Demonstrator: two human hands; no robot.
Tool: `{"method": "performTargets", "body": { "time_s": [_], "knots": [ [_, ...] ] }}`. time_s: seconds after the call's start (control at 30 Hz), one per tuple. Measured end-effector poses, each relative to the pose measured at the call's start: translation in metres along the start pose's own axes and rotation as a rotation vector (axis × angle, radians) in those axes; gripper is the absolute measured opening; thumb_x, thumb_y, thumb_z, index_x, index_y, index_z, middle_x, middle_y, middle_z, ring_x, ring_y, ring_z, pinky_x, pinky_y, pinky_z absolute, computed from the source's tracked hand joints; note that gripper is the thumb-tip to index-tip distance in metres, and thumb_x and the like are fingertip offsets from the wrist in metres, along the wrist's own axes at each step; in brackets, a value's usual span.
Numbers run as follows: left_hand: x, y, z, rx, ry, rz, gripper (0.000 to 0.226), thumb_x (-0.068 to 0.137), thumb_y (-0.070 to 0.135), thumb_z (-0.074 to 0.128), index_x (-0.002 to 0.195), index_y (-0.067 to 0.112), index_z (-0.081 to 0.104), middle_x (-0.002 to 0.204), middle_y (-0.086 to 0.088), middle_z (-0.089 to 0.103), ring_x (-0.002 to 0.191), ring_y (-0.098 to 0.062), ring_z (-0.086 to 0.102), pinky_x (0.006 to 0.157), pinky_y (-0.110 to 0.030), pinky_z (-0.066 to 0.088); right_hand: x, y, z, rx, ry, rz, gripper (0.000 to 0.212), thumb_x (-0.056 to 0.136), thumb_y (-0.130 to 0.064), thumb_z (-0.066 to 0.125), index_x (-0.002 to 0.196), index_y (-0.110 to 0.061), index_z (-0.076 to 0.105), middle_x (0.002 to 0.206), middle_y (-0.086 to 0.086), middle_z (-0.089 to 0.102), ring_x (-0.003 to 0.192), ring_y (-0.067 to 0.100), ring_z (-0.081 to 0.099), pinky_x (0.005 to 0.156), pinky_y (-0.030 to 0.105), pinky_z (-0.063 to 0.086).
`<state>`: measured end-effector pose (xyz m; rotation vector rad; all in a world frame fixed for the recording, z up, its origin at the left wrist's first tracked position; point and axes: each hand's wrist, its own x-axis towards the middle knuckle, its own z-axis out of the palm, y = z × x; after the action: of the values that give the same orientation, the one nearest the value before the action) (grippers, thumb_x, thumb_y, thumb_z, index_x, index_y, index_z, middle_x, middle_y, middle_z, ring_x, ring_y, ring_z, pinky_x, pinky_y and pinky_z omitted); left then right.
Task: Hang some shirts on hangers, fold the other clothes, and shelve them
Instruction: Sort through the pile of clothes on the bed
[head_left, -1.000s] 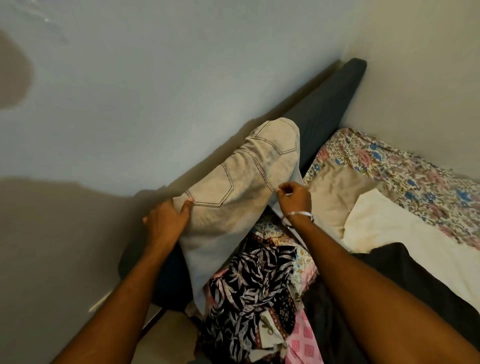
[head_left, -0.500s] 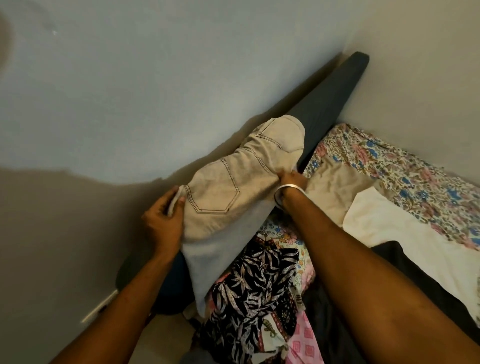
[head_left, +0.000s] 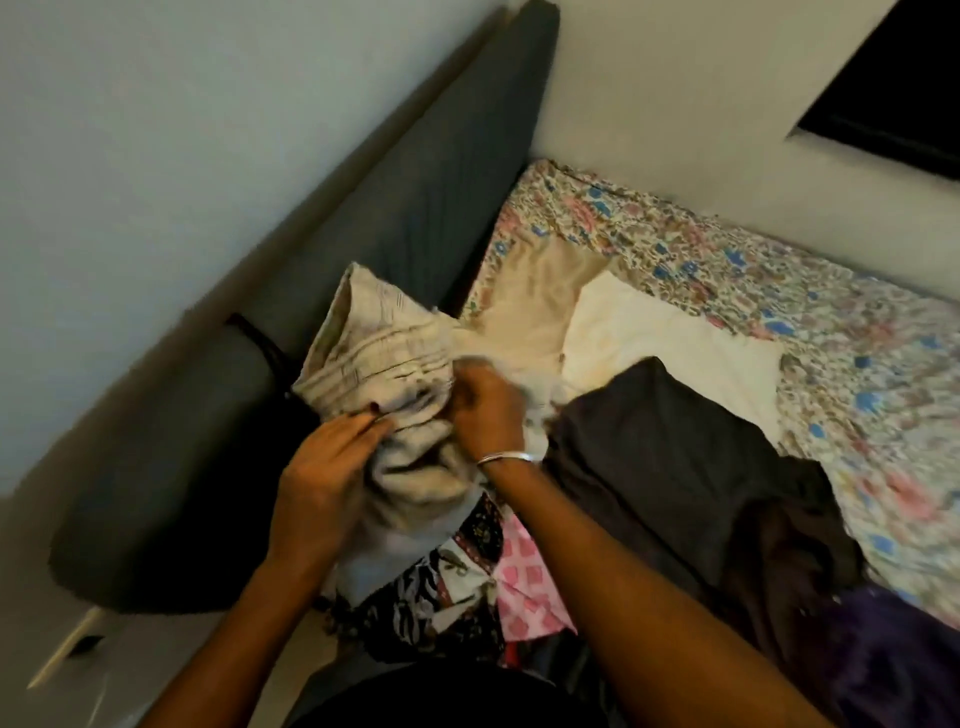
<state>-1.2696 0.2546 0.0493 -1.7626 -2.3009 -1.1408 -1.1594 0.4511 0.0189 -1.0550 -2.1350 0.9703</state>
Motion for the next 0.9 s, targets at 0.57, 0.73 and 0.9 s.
{"method": "performTargets", "body": {
  "time_s": [0.57, 0.73, 0.9],
  "knots": [
    [-0.053, -0.043, 0.123, -0.052, -0.487, -0.476, 0.061, 0.07, -0.009, 0.075, 0.127, -0.016, 0.056, 0.117, -0.041, 0.061, 0.116, -0.06, 0.055, 0.114, -0.049, 0.04, -0.118, 0.061, 0.036, -0.109, -0.411, 0.4, 0.038, 0.09, -0.01, 0.06, 0.128, -0.007, 0.065, 0.126, 0.017, 0.066, 0.116, 0.035, 0.061, 0.102, 0.035, 0.046],
    [-0.045, -0.003, 0.144, -0.051, -0.782, -0.039, 0.051, 0.085, 0.014, 0.079, 0.133, 0.008, 0.064, 0.125, -0.014, 0.068, 0.108, -0.037, 0.067, 0.088, -0.046, 0.055, -0.178, 0.105, -0.02, -0.114, -0.091, 0.688, 0.03, 0.089, -0.016, 0.061, 0.117, -0.016, 0.071, 0.118, 0.011, 0.071, 0.108, 0.032, 0.065, 0.093, 0.037, 0.052],
    [-0.048, 0.053, 0.183, -0.106, -0.969, 0.1, 0.044, 0.087, 0.018, 0.076, 0.13, 0.019, 0.066, 0.128, -0.004, 0.067, 0.114, -0.03, 0.065, 0.09, -0.04, 0.053, -0.243, 0.138, -0.059, -0.091, 0.093, 0.935, 0.026, 0.086, -0.016, 0.062, 0.109, -0.02, 0.074, 0.107, 0.007, 0.075, 0.098, 0.027, 0.069, 0.088, 0.034, 0.054]
  ]
}}
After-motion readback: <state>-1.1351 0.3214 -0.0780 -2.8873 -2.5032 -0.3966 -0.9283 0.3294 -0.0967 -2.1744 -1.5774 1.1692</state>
